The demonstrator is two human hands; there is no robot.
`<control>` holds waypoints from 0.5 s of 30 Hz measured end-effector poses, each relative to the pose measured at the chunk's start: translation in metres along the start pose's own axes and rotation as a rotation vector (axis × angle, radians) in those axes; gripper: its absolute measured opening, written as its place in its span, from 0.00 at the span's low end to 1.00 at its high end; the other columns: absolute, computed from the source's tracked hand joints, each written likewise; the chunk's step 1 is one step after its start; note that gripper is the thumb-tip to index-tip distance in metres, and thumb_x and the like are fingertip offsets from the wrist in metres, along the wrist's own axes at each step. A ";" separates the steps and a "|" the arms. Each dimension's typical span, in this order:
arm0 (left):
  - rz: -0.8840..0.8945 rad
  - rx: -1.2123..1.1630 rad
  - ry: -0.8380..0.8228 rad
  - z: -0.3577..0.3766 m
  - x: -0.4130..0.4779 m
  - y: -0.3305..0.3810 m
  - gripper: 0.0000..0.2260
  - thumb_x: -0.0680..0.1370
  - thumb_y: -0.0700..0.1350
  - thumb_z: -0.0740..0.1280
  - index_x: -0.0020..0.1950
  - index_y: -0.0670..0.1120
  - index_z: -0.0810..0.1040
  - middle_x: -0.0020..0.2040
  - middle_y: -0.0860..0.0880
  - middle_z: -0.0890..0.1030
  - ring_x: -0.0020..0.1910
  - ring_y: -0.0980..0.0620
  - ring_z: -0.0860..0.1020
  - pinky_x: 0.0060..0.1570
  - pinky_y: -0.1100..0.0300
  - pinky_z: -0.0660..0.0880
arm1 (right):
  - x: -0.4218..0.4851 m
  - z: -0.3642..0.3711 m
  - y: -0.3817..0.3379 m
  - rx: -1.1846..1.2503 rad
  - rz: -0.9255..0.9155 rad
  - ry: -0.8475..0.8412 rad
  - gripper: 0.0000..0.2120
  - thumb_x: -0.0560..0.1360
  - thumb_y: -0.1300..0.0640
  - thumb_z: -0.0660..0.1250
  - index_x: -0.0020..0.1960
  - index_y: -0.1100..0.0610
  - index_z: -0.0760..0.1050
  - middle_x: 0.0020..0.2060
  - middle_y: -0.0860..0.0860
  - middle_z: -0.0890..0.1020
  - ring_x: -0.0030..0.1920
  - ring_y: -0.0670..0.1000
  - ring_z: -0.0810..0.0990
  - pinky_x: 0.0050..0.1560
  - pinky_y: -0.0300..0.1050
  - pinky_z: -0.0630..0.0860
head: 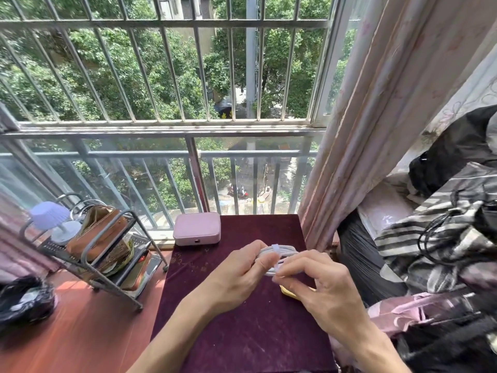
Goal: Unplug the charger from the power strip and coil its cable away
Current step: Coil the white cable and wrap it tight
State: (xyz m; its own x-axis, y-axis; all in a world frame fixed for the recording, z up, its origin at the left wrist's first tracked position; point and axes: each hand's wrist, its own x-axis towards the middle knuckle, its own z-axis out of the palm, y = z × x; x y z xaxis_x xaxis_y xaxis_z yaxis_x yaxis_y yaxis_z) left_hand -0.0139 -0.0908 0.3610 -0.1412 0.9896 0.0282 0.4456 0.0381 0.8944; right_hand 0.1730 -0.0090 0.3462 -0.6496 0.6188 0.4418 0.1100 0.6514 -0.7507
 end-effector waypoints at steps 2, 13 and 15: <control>0.037 0.068 -0.001 -0.001 0.001 0.000 0.16 0.82 0.63 0.57 0.48 0.52 0.75 0.41 0.43 0.80 0.38 0.46 0.75 0.43 0.40 0.74 | 0.002 -0.004 -0.004 -0.121 -0.084 -0.021 0.04 0.77 0.45 0.74 0.50 0.43 0.85 0.51 0.34 0.86 0.53 0.40 0.85 0.54 0.47 0.76; 0.069 0.161 -0.085 0.000 -0.002 -0.002 0.10 0.83 0.62 0.58 0.53 0.59 0.75 0.40 0.57 0.72 0.42 0.58 0.70 0.44 0.65 0.64 | 0.027 -0.028 -0.018 -0.116 -0.022 -0.017 0.01 0.80 0.48 0.73 0.51 0.43 0.84 0.47 0.36 0.85 0.48 0.44 0.83 0.50 0.38 0.75; 0.059 0.175 -0.099 0.000 -0.003 0.000 0.12 0.81 0.65 0.57 0.53 0.61 0.74 0.42 0.58 0.72 0.46 0.60 0.70 0.46 0.67 0.64 | 0.028 -0.028 -0.014 -0.103 0.028 -0.021 0.04 0.80 0.52 0.75 0.51 0.43 0.84 0.48 0.37 0.86 0.48 0.43 0.82 0.50 0.30 0.73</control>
State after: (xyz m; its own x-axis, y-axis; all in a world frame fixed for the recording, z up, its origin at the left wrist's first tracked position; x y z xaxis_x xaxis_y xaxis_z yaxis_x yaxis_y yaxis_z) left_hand -0.0136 -0.0942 0.3607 -0.0265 0.9993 0.0263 0.5987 -0.0052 0.8009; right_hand 0.1744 0.0112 0.3830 -0.6606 0.6290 0.4098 0.2048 0.6761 -0.7077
